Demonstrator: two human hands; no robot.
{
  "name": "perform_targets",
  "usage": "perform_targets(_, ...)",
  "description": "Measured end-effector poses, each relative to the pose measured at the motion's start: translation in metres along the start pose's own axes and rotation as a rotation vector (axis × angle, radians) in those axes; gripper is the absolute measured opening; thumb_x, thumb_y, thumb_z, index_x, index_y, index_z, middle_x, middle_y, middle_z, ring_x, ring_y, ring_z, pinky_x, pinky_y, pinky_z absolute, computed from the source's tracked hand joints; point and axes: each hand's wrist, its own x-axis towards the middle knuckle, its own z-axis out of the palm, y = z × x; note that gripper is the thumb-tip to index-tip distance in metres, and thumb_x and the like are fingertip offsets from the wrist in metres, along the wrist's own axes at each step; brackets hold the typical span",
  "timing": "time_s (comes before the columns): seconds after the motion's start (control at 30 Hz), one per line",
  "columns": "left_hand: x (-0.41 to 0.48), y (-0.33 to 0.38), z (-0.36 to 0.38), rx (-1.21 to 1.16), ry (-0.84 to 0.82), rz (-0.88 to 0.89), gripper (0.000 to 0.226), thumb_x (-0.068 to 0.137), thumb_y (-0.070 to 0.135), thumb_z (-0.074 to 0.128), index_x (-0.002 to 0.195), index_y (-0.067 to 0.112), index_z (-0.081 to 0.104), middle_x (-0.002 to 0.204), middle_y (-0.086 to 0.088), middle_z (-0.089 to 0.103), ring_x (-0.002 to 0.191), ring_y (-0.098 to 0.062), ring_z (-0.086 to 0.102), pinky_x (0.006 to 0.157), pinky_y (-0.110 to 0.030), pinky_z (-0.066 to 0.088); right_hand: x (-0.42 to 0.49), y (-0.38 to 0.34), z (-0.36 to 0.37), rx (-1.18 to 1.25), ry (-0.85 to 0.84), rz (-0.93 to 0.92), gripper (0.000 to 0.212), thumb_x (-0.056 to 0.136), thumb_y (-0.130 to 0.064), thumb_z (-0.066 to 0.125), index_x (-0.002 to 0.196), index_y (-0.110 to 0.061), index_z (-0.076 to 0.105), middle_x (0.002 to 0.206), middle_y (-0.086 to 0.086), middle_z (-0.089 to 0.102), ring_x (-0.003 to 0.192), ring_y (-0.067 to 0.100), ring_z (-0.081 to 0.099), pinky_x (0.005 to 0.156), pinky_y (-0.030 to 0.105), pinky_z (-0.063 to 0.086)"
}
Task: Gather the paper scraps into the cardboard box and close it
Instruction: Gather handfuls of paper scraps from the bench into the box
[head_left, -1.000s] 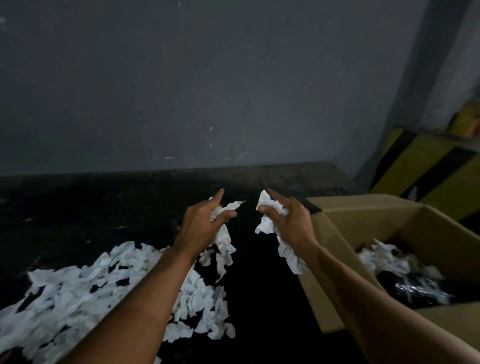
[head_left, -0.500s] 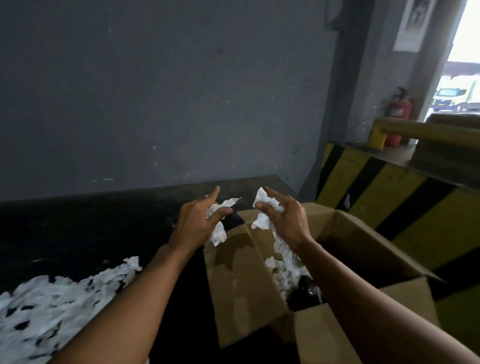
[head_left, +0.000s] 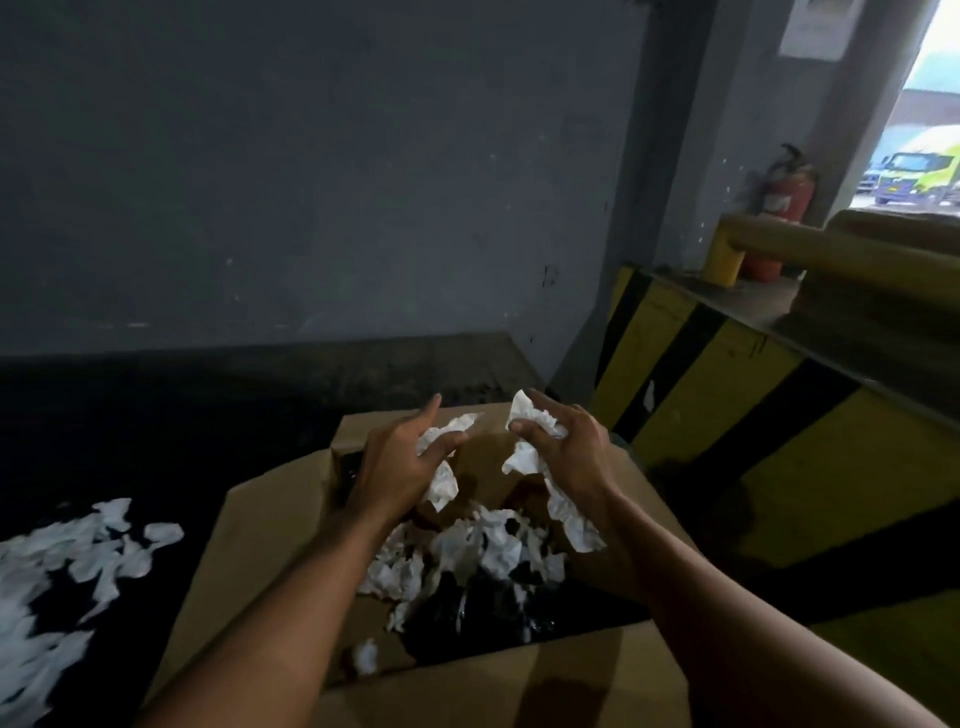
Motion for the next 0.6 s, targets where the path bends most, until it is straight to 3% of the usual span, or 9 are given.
perform_targets(0.07,-0.002,-0.001,0.014,0.012,-0.026,-0.04,0.067,0.085,0.053,0.058,0.141,0.018,0.046,0.132,-0.009,0.059,0.122,-0.022,0.054,0.098,-0.031,0.042,0.0,0.013,0.002,-0.013,-0.03,0.005,0.057,0.076,-0.066,0.063,0.128,-0.043,0.057,0.114,-0.007,0.067,0.098,0.008,0.064,0.085,0.031,0.054)
perform_targets(0.17,-0.007,-0.01,0.029,-0.013,-0.092,-0.1,0.073,0.081,0.061,0.056,0.14,0.019,0.046,0.135,-0.006,0.056,0.125,-0.02,0.051,0.101,-0.031,0.041,-0.003,0.022,0.002,-0.038,-0.077,-0.002,0.048,0.085,-0.049,0.066,0.129,-0.032,0.06,0.11,-0.008,0.064,0.096,0.006,0.059,0.074,0.002,0.039)
perform_targets(0.23,-0.008,-0.016,0.036,0.001,-0.115,-0.116,0.074,0.082,0.062,0.056,0.141,0.019,0.046,0.137,-0.005,0.054,0.127,-0.02,0.049,0.102,-0.029,0.039,-0.006,0.03,0.005,-0.029,-0.081,0.011,0.047,0.086,-0.041,0.069,0.129,-0.025,0.061,0.11,-0.007,0.06,0.097,0.005,0.054,0.07,-0.003,0.033)
perform_targets(0.37,-0.004,-0.024,0.043,0.028,-0.138,-0.148,0.066,0.086,0.053,0.059,0.141,0.019,0.046,0.139,-0.004,0.053,0.129,-0.018,0.047,0.101,-0.026,0.035,-0.009,0.039,0.016,0.001,-0.103,0.014,0.046,0.082,-0.041,0.074,0.123,-0.022,0.066,0.124,-0.006,0.063,0.109,0.006,0.056,0.09,0.018,0.042)
perform_targets(0.5,-0.007,-0.032,0.051,0.048,-0.181,-0.162,0.063,0.087,0.048,0.061,0.14,0.017,0.046,0.139,-0.003,0.052,0.13,-0.018,0.044,0.099,-0.023,0.032,-0.009,0.048,0.023,-0.024,-0.136,0.045,0.028,0.079,-0.039,0.077,0.101,-0.022,0.072,0.106,-0.008,0.07,0.095,0.005,0.062,0.081,0.023,0.047)
perform_targets(0.6,-0.008,-0.04,0.052,0.027,-0.208,-0.164,0.066,0.085,0.056,0.061,0.139,0.02,0.049,0.136,0.002,0.055,0.127,-0.016,0.048,0.105,-0.03,0.037,-0.009,0.056,0.028,-0.052,-0.166,0.064,0.037,0.074,-0.043,0.08,0.103,-0.021,0.073,0.107,-0.007,0.069,0.098,0.008,0.063,0.084,0.026,0.049)
